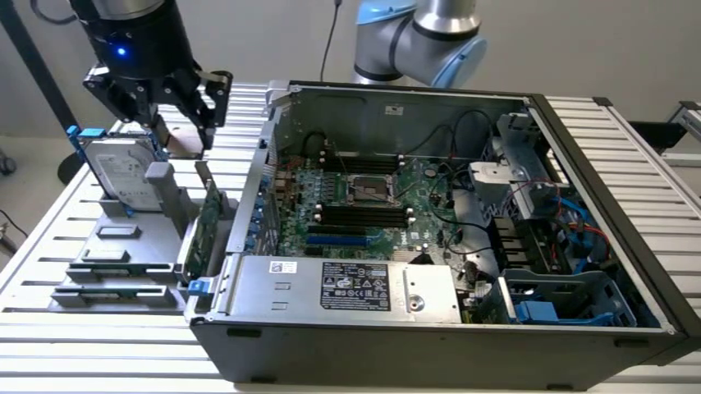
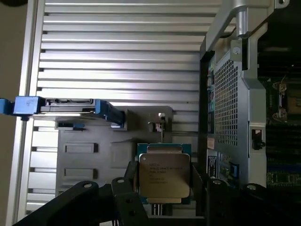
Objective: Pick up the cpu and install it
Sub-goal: 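Pick up the cpu and move it towards the insertion slot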
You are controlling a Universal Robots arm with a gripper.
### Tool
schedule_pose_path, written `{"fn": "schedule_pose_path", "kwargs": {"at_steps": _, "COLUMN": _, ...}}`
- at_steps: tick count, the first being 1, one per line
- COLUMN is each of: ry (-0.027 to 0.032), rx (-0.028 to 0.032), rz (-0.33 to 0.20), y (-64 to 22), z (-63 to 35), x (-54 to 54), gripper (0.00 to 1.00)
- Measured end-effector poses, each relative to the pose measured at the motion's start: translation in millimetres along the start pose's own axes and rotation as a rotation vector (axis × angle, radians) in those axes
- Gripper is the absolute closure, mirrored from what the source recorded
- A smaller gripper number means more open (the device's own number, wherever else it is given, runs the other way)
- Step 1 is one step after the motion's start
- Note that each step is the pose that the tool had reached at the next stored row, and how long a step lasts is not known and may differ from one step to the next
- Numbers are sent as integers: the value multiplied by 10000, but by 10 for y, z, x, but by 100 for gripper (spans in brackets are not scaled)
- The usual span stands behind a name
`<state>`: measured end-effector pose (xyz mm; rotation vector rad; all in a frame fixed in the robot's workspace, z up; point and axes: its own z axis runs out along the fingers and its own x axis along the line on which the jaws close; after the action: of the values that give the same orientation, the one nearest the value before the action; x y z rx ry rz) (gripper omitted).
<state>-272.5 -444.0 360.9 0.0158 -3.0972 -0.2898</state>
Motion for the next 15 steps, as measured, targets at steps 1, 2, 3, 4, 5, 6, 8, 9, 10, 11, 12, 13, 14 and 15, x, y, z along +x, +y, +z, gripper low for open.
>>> {"fn": "schedule_pose_path", "kwargs": {"at_steps": 1, "ry": 1, "rx": -11, "rz": 0, "y": 0, "z": -2, "x": -45, "gripper": 45}}
{"fn": "schedule_pose_path", "kwargs": {"at_steps": 2, "ry": 1, "rx": -23, "rz": 0, "y": 0, "z": -3, "x": -90, "gripper": 45}}
{"fn": "schedule_pose_path", "kwargs": {"at_steps": 3, "ry": 0, "rx": -37, "rz": -1, "y": -1, "z": -5, "x": -137, "gripper": 45}}
{"fn": "schedule_pose_path", "kwargs": {"at_steps": 4, "ry": 0, "rx": -50, "rz": -1, "y": -1, "z": -6, "x": -182, "gripper": 45}}
{"fn": "schedule_pose_path", "kwargs": {"at_steps": 5, "ry": 0, "rx": -61, "rz": -2, "y": -2, "z": -7, "x": -227, "gripper": 45}}
{"fn": "schedule_pose_path", "kwargs": {"at_steps": 6, "ry": 1, "rx": -72, "rz": -2, "y": -2, "z": -9, "x": -272, "gripper": 45}}
{"fn": "schedule_pose_path", "kwargs": {"at_steps": 8, "ry": 0, "rx": -96, "rz": -4, "y": -2, "z": -12, "x": -362, "gripper": 45}}
{"fn": "schedule_pose_path", "kwargs": {"at_steps": 9, "ry": 0, "rx": -109, "rz": -3, "y": -3, "z": -13, "x": -411, "gripper": 45}}
{"fn": "schedule_pose_path", "kwargs": {"at_steps": 10, "ry": -1, "rx": -123, "rz": -4, "y": -3, "z": -14, "x": -456, "gripper": 45}}
{"fn": "schedule_pose_path", "kwargs": {"at_steps": 11, "ry": 0, "rx": -135, "rz": -5, "y": -4, "z": -16, "x": -501, "gripper": 45}}
{"fn": "schedule_pose_path", "kwargs": {"at_steps": 12, "ry": -1, "rx": -147, "rz": -4, "y": -4, "z": -17, "x": -546, "gripper": 45}}
{"fn": "schedule_pose_path", "kwargs": {"at_steps": 13, "ry": -1, "rx": -160, "rz": -5, "y": -4, "z": -19, "x": -591, "gripper": 45}}
{"fn": "schedule_pose_path", "kwargs": {"at_steps": 14, "ry": -1, "rx": -172, "rz": -6, "y": -4, "z": -20, "x": -636, "gripper": 45}}
{"fn": "schedule_pose_path", "kwargs": {"at_steps": 15, "ry": 0, "rx": -184, "rz": -6, "y": -5, "z": -22, "x": -681, "gripper": 45}}
